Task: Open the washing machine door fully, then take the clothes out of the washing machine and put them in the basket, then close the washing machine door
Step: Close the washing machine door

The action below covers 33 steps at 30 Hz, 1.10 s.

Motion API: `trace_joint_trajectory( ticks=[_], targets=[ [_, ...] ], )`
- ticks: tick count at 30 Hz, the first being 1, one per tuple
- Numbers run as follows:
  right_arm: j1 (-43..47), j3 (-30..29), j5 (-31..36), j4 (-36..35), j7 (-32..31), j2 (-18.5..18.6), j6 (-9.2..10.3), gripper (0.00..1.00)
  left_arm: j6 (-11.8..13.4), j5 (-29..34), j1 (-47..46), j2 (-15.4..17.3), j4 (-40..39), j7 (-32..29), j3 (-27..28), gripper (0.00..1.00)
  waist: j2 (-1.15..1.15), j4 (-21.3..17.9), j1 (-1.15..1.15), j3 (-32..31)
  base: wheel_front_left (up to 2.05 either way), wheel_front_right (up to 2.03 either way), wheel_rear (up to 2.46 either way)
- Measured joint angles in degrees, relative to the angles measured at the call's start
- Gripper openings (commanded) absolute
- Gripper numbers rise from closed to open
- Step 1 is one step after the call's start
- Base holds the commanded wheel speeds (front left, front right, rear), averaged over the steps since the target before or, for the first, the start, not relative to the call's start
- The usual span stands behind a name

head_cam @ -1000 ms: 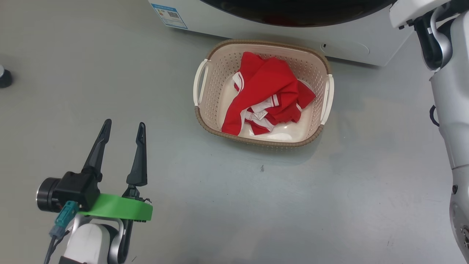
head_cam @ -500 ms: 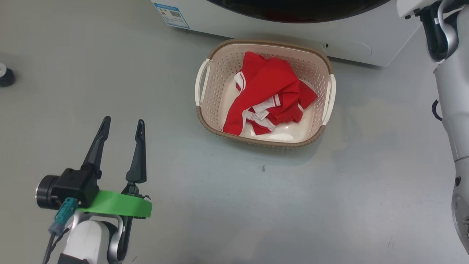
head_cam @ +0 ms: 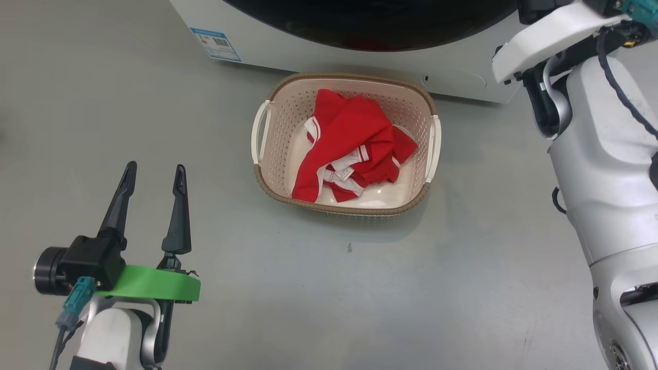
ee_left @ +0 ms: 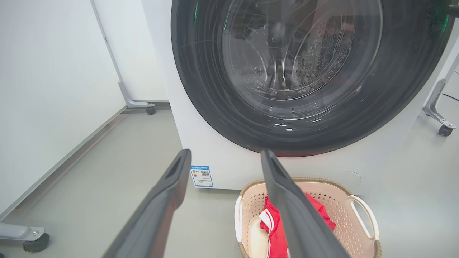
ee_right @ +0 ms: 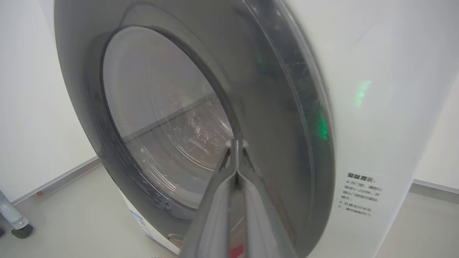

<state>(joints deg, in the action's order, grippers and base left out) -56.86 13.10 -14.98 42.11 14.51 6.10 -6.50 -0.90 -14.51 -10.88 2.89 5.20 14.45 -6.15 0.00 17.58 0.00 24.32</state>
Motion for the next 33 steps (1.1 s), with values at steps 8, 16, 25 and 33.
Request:
trace_joint_trajectory(
  ticks=[8, 16, 25, 33],
  targets=[
    [6.47, 0.37, -1.2, -4.74, 0.01, -0.9, -0.16, 0.0, -0.54, 0.25, 0.03, 0.08, -0.01, 0.0, 0.75, 1.0, 0.0, -2.49, 0.0, -2.02, 0.0, 0.0, 0.0],
    [14.54, -0.77, -2.75, -9.95, 0.0, -1.65, -0.16, 0.91, -1.26, 0.88, 0.19, 0.11, 0.29, 0.0, 0.92, 1.0, 0.0, -4.85, 0.0, -4.38, 0.0, 0.0, 0.0],
    [25.5, -1.25, -3.09, -14.46, 0.0, -2.3, -0.05, 1.0, -1.43, 1.72, 1.42, 0.77, 1.94, 0.0, 1.63, 1.0, 0.0, -7.65, 0.0, -8.2, 0.0, 0.0, 0.0],
    [36.11, -1.67, -3.66, -16.71, 0.0, -2.6, 1.12, 1.0, -1.77, 2.0, 4.76, 1.54, 3.44, 0.0, 1.53, 1.0, 0.0, -10.53, 0.0, -12.54, 0.0, 0.0, 0.0]
  ],
)
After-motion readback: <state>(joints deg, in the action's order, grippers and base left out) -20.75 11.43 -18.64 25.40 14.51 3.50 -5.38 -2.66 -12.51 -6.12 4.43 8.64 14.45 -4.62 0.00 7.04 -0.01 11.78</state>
